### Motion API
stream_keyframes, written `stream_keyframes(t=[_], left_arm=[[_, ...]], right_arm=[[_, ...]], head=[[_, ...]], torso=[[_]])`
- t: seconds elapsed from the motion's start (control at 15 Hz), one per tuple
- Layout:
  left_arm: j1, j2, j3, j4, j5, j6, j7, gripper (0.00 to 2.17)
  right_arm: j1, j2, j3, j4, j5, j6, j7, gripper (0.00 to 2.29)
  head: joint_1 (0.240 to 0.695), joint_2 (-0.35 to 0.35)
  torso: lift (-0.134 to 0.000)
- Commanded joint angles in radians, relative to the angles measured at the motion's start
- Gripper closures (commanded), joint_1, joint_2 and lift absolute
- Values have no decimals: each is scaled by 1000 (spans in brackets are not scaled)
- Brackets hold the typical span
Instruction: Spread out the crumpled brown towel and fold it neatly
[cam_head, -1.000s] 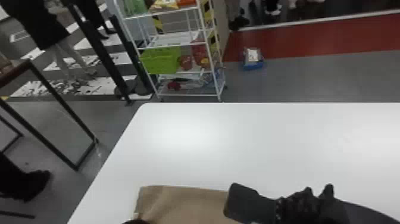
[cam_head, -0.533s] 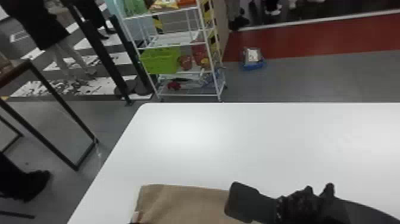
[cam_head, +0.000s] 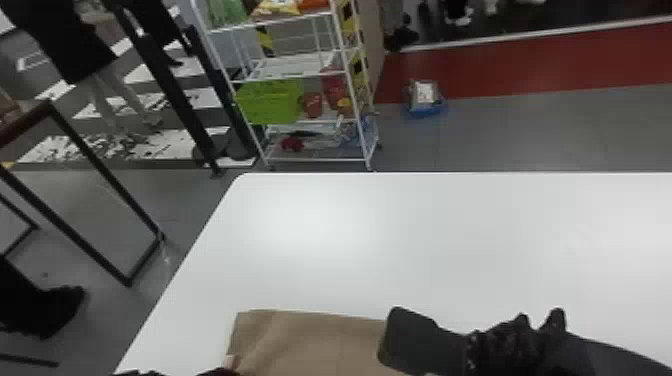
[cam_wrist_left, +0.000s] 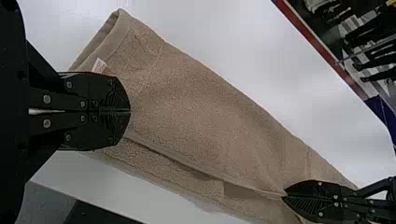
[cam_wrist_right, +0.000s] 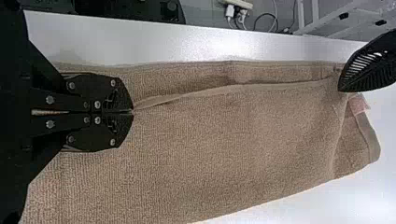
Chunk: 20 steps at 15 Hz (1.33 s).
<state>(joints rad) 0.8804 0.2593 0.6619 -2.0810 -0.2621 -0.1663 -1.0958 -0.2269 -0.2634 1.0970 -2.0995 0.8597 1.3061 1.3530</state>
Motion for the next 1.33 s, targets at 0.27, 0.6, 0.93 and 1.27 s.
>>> stream_keyframes(t=[0.27,0.6,0.93,1.27], left_arm=[[19,-5,13,-10,15,-55,-130,765],[20,-8,-25,-7,-9,-61,-39,772],[2,0,-61,2,-59,-52,-44,782],[-21,5,-76,32,-72,-46,-30,839]], right_arm=[[-3,1,-17,-7,-7,-3,14,1322],[-9,10,-17,3,-18,0,14,1322],[-9,16,-17,7,-18,0,14,1322],[-14,32,-11,21,-18,0,14,1322]], head=[[695,350],[695,350],[695,350],[695,350]], torso=[[-122],[-122],[-122],[-122]])
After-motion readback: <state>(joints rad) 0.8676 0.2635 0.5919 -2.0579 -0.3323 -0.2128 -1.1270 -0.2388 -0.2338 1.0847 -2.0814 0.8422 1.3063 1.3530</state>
